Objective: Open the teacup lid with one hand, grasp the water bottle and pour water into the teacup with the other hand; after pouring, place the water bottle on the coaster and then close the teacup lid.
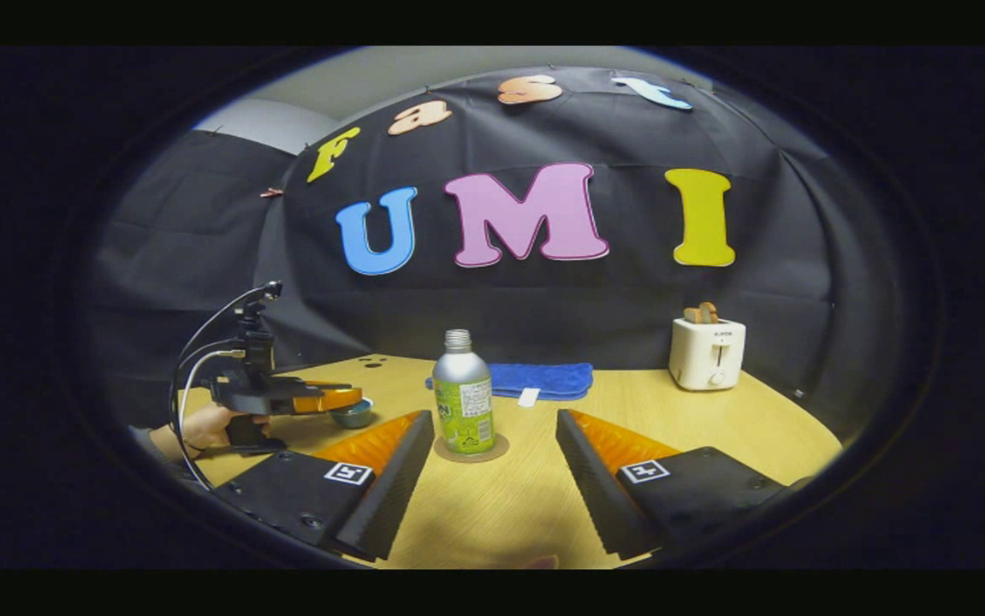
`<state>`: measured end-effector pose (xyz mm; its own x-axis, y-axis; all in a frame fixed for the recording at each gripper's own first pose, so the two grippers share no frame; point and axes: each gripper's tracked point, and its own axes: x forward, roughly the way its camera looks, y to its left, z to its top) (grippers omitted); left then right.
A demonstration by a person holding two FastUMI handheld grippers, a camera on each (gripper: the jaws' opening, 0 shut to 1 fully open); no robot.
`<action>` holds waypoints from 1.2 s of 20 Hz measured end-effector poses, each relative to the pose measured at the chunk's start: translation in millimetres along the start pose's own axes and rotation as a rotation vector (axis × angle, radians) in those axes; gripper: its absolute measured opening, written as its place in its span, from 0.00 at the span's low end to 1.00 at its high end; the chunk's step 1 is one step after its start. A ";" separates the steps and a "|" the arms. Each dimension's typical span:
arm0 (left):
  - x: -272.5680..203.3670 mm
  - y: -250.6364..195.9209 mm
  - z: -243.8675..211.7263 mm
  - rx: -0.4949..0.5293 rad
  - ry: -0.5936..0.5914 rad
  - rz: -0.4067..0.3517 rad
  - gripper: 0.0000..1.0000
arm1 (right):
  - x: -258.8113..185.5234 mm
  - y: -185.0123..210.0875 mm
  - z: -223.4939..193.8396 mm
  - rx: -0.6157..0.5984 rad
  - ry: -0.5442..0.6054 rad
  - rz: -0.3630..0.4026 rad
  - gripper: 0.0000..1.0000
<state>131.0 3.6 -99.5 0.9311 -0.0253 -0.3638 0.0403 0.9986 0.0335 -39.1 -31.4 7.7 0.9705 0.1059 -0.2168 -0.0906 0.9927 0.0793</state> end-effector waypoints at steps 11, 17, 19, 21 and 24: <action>-13.0 0.2 0.1 -0.042 -0.017 -0.019 0.65 | 1.4 15.1 0.0 -0.008 -0.007 0.022 0.89; -61.5 9.5 21.2 -0.152 -0.146 0.020 0.94 | 3.2 23.1 10.1 -0.002 -0.076 0.009 0.89; -81.1 7.9 26.4 -0.160 -0.184 0.026 0.95 | 7.4 27.0 10.7 -0.001 -0.101 0.000 0.89; -94.1 8.0 27.2 -0.131 -0.205 0.042 0.95 | 11.0 34.5 6.2 0.002 -0.108 0.002 0.89; -104.8 0.3 25.4 -0.097 -0.216 0.044 0.95 | 16.0 41.8 -5.7 -0.024 -0.083 0.001 0.89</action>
<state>42.6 5.3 -37.7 0.9876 0.0196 -0.1558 -0.0274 0.9985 -0.0484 -28.6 12.1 2.0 0.9855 0.1028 -0.1353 -0.0960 0.9938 0.0561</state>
